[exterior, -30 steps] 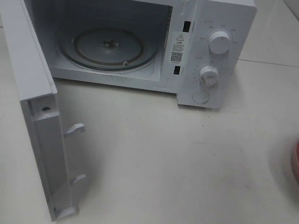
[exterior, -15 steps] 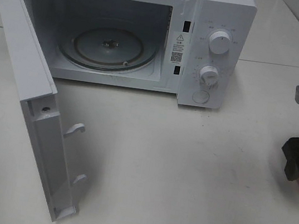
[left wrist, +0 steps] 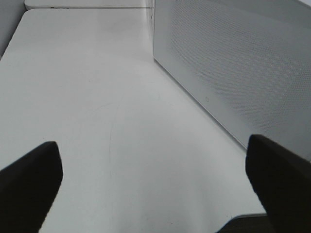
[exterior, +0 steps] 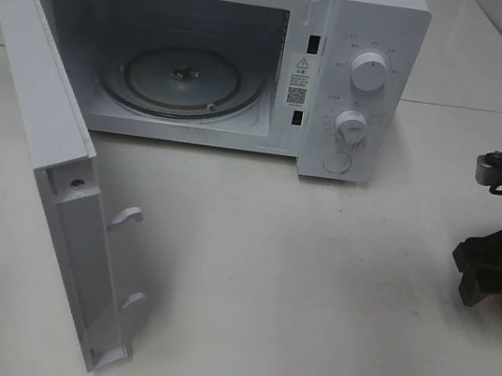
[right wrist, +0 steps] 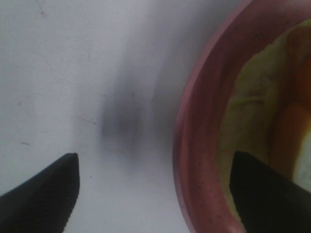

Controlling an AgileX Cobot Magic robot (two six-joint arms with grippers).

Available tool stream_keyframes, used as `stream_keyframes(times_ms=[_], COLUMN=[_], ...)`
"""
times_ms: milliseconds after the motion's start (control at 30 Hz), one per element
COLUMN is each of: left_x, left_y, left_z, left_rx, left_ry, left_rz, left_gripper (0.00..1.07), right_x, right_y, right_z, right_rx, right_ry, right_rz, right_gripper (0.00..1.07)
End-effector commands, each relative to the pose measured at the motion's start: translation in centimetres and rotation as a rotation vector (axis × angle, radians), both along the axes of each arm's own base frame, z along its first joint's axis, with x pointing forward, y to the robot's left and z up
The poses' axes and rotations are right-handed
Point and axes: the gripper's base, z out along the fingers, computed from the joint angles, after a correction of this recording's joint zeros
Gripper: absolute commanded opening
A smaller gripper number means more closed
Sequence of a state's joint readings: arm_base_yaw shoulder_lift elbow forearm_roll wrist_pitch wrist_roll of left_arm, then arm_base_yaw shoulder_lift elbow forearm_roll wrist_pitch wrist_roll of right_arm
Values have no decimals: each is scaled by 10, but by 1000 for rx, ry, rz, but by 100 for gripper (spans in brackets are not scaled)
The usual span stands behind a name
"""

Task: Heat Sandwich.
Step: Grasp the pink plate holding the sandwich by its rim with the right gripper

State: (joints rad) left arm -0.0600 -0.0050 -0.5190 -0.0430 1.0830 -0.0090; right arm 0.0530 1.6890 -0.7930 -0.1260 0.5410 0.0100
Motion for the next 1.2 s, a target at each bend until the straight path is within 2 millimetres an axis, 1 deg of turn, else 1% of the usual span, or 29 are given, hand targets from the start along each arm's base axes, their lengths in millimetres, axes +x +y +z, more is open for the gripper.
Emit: stream_keyframes(times_ms=[33,133,400,533,633,667,767,800,833,867,900,933,967,1033,1067,1200], left_x=[-3,-3,-3,-3,-3,-3,-3,-3,-3,-3,-3,-3,-3,-3,-3,-3], left_y=[0,0,0,0,0,0,0,0,0,0,0,0,0,0,0,0], left_z=[0,0,0,0,0,0,0,0,0,0,0,0,0,0,0,0], left_rx=[-8,-8,-8,-8,-8,-8,-8,-8,-8,-8,-8,-8,-8,-8,-8,-8], left_ry=[-33,-33,-33,-33,-33,-33,-33,-33,-33,-33,-33,-33,-33,-33,-33,-33], left_rz=[7,7,7,7,7,7,7,7,7,7,7,7,7,7,7,7], left_gripper=[98,98,98,98,98,98,98,98,98,98,98,98,98,98,98,98], right_x=[3,5,8,8,8,8,8,8,8,8,8,8,8,8,8,7], right_y=[-1,-1,-1,-1,-1,-1,-1,-1,-1,-1,-1,-1,-1,-2,-2,-3], right_z=[-5,-14,-28,-27,-27,-27,-27,-27,-27,-27,-27,-27,-27,-27,-27,-27], right_rx=[3,4,3,6,6,6,6,4,4,2,2,0,0,-4,-11,-18], right_ry=[-1,11,30,29,29,29,28,26,26,25,24,24,24,27,28,44], right_rz=[-9,-7,0,-4,-5,-5,-14,-24,-24,-25,-24,-22,-22,-20,-12,-7], right_gripper=[81,81,80,78,73,73,61,51,51,46,38,20,20,4,0,0])
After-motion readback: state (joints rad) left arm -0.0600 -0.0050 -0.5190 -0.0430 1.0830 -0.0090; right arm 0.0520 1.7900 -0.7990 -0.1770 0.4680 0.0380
